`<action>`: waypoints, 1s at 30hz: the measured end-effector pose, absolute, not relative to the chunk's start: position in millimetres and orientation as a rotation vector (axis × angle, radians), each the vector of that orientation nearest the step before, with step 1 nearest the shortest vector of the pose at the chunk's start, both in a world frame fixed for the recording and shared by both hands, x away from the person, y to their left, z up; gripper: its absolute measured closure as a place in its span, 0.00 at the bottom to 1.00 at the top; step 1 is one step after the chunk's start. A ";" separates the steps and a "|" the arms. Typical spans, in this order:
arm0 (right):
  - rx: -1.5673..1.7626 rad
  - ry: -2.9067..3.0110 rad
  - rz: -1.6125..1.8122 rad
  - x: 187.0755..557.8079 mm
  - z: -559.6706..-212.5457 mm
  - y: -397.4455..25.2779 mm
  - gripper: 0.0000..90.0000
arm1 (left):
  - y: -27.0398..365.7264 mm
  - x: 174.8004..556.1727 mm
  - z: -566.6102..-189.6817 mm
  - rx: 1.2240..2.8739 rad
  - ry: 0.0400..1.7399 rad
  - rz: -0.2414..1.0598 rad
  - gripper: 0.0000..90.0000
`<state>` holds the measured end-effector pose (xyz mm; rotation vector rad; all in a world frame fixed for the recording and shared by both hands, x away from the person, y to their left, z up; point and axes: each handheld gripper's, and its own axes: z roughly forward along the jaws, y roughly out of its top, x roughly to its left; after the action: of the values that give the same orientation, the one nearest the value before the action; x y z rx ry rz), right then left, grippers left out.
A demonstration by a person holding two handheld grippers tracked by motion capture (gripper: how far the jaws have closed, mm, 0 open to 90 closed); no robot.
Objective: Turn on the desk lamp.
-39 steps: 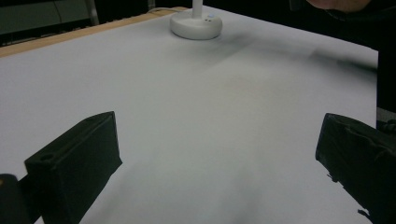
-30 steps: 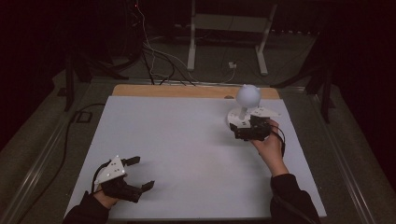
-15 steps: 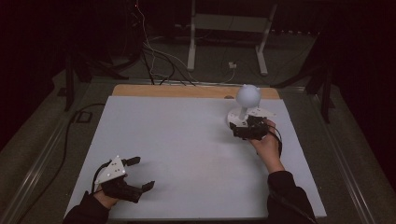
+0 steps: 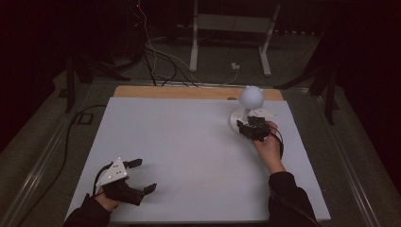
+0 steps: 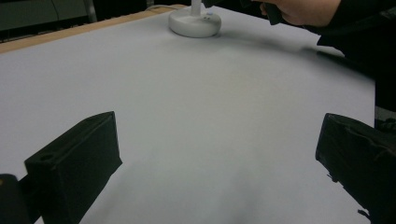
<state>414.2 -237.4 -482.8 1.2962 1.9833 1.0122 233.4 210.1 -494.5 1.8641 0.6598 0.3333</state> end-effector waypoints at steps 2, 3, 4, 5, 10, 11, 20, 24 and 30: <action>1.297 1.976 0.996 415.4 -482.3 -236.8 0.71 | 209.9 233.3 -494.3 1.864 0.658 0.334 0.00; 1.297 1.976 0.996 415.4 -482.3 -236.8 0.71 | 209.9 233.4 -494.2 1.861 0.658 0.334 0.00; 1.294 1.968 0.996 415.8 -482.0 -236.8 0.74 | 209.9 233.5 -494.3 1.862 0.660 0.332 0.00; 1.295 1.965 0.998 416.3 -481.8 -236.7 0.75 | 210.0 233.5 -494.5 1.865 0.660 0.332 0.00; 1.285 1.939 0.995 417.8 -482.9 -236.2 0.83 | 209.9 233.7 -494.6 1.865 0.662 0.330 0.00; 1.292 1.935 0.991 418.6 -484.2 -235.7 0.86 | 209.8 233.7 -494.8 1.868 0.662 0.331 0.00; 1.312 1.968 0.957 421.8 -492.6 -231.5 1.00 | 209.9 233.8 -494.5 1.864 0.660 0.328 0.00; 1.328 1.983 0.946 423.8 -496.5 -229.6 1.00 | 209.9 233.7 -494.8 1.872 0.660 0.327 0.00; 1.348 1.994 0.933 426.7 -500.8 -228.4 1.00 | 209.9 233.9 -494.9 1.871 0.660 0.326 0.00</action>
<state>426.7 -228.4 -500.8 1.3482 1.9945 0.9333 233.9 209.9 -494.9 1.8714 0.6599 0.3256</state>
